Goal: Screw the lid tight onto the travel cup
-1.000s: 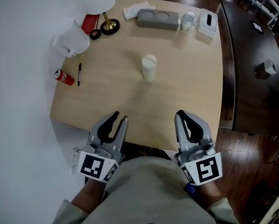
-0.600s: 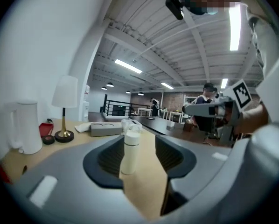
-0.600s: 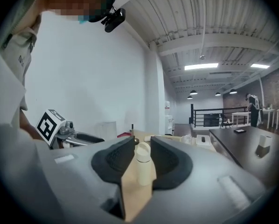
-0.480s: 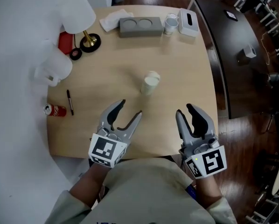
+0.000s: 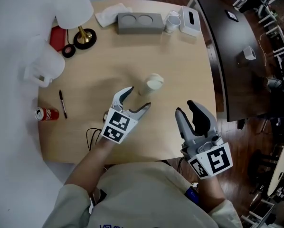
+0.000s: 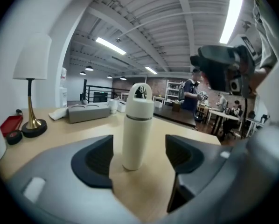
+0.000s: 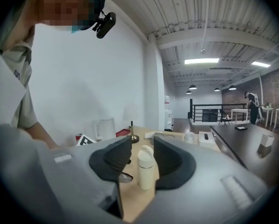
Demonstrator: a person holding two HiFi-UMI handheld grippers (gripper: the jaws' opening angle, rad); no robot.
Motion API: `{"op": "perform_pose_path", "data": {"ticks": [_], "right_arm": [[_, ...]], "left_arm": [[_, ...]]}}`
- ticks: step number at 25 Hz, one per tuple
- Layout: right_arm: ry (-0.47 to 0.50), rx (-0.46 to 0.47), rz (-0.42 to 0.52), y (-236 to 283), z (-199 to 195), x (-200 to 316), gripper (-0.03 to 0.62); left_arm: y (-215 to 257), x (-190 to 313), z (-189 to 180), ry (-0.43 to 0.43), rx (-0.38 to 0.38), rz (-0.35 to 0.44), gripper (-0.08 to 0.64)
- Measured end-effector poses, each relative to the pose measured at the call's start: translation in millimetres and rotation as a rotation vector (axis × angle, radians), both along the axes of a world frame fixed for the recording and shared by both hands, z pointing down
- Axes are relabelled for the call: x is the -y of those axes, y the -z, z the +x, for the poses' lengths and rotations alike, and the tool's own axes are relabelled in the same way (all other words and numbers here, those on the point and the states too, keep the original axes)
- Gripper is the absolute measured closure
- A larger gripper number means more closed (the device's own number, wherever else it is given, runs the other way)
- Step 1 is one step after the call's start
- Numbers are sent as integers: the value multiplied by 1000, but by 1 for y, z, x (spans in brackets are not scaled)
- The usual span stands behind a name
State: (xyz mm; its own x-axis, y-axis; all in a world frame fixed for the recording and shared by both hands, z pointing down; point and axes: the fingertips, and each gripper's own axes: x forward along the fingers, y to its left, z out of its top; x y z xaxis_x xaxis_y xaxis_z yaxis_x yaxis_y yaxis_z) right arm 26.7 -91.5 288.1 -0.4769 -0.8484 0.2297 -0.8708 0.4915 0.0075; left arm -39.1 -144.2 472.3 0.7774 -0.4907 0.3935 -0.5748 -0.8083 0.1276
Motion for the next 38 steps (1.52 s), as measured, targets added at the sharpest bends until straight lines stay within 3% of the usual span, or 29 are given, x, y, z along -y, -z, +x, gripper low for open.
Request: {"op": "perform_pose_path", "data": {"ticks": [12, 18, 21, 24, 28, 31, 34, 38], "right_arm": [[107, -19, -82, -42, 6, 37, 443], [129, -8, -107, -48, 11, 46, 443], [133, 9, -124, -52, 14, 46, 443], [138, 22, -131, -55, 13, 46, 443], [140, 41, -136, -56, 14, 46, 443], [157, 44, -133, -55, 13, 46, 443], [197, 56, -142, -53, 14, 48, 443], [328, 188, -232, -45, 13, 46, 443]], "left_arm": [[-30, 27, 45, -80, 32, -4, 140], [-45, 40, 50, -65, 32, -35, 138], [-49, 41, 52, -67, 33, -36, 164], [-50, 45, 50, -54, 35, -32, 253], [-50, 46, 50, -78, 71, -36, 258], [-47, 41, 47, -112, 81, -90, 244], [-32, 23, 44, -192, 42, -173, 247], [-2, -18, 41, -368, -29, -337, 247]]}}
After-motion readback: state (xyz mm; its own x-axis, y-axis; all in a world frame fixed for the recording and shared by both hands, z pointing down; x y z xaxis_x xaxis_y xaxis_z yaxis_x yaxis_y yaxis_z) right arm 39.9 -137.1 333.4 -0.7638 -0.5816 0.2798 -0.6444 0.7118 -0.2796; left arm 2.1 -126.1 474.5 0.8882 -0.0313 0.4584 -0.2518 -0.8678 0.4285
